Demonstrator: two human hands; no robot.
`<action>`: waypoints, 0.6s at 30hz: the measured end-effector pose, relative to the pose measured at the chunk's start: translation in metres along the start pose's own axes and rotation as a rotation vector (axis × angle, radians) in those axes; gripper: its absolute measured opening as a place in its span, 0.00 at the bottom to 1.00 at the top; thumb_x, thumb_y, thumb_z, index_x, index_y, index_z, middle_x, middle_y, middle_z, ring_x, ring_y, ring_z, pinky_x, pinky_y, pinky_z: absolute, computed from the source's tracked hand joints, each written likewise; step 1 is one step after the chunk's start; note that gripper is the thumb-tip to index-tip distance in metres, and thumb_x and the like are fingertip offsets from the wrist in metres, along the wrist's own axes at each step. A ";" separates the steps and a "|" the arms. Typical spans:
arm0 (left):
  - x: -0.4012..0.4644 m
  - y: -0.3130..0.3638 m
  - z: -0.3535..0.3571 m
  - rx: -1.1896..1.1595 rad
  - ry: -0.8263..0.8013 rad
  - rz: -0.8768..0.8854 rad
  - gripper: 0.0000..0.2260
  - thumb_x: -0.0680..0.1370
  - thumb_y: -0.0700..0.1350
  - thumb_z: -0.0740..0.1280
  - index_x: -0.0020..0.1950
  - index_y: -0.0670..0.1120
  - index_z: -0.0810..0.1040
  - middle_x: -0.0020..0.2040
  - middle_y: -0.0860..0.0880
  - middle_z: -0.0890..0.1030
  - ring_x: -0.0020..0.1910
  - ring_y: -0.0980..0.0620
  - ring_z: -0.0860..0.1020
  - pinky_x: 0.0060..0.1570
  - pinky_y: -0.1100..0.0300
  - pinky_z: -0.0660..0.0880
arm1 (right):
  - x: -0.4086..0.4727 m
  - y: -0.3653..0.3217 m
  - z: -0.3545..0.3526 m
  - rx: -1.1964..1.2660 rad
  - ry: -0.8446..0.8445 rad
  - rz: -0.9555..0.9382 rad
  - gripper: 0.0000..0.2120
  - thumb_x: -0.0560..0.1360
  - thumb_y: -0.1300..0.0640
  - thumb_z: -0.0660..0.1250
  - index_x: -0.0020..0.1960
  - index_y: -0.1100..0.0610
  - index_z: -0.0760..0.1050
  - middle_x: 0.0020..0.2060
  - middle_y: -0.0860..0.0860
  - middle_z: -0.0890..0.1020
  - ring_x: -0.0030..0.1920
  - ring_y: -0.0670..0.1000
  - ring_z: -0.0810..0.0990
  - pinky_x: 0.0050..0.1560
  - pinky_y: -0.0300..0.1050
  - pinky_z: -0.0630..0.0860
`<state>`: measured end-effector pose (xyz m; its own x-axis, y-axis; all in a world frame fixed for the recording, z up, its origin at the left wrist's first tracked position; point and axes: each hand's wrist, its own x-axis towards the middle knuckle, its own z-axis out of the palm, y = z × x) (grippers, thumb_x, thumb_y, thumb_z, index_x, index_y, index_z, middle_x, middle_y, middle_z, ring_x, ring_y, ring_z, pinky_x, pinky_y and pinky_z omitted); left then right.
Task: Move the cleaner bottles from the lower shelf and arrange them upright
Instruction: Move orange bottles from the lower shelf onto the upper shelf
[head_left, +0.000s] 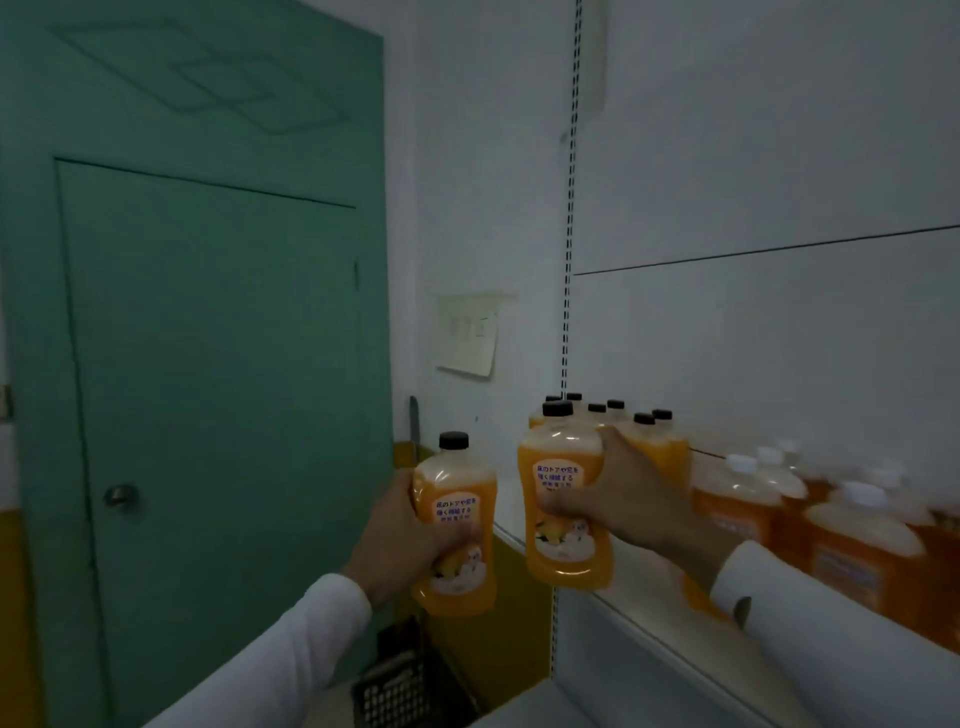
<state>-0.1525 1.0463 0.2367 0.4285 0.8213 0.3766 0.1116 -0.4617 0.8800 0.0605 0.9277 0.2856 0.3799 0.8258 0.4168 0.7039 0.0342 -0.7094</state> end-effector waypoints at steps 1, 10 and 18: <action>0.022 -0.006 0.005 -0.003 -0.003 0.007 0.28 0.65 0.42 0.80 0.59 0.49 0.70 0.51 0.49 0.81 0.46 0.54 0.82 0.36 0.64 0.79 | 0.019 0.010 0.004 -0.002 0.009 0.016 0.37 0.61 0.47 0.81 0.63 0.49 0.66 0.50 0.45 0.80 0.46 0.44 0.81 0.40 0.40 0.80; 0.190 -0.062 0.044 -0.033 -0.162 0.046 0.26 0.64 0.44 0.80 0.56 0.51 0.71 0.49 0.49 0.82 0.44 0.53 0.83 0.40 0.57 0.82 | 0.122 0.071 0.030 -0.023 0.173 0.168 0.39 0.58 0.43 0.81 0.62 0.47 0.65 0.50 0.44 0.80 0.49 0.45 0.81 0.49 0.48 0.82; 0.275 -0.110 0.079 -0.114 -0.425 0.111 0.27 0.63 0.45 0.80 0.56 0.54 0.71 0.51 0.50 0.81 0.48 0.51 0.82 0.46 0.50 0.82 | 0.146 0.106 0.066 -0.103 0.342 0.341 0.39 0.58 0.45 0.81 0.63 0.47 0.66 0.54 0.44 0.79 0.51 0.45 0.80 0.48 0.45 0.81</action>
<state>0.0236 1.2961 0.2207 0.7648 0.5477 0.3394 -0.0454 -0.4796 0.8763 0.1511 1.0888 0.2334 0.7622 0.5478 0.3450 0.5539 -0.2761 -0.7855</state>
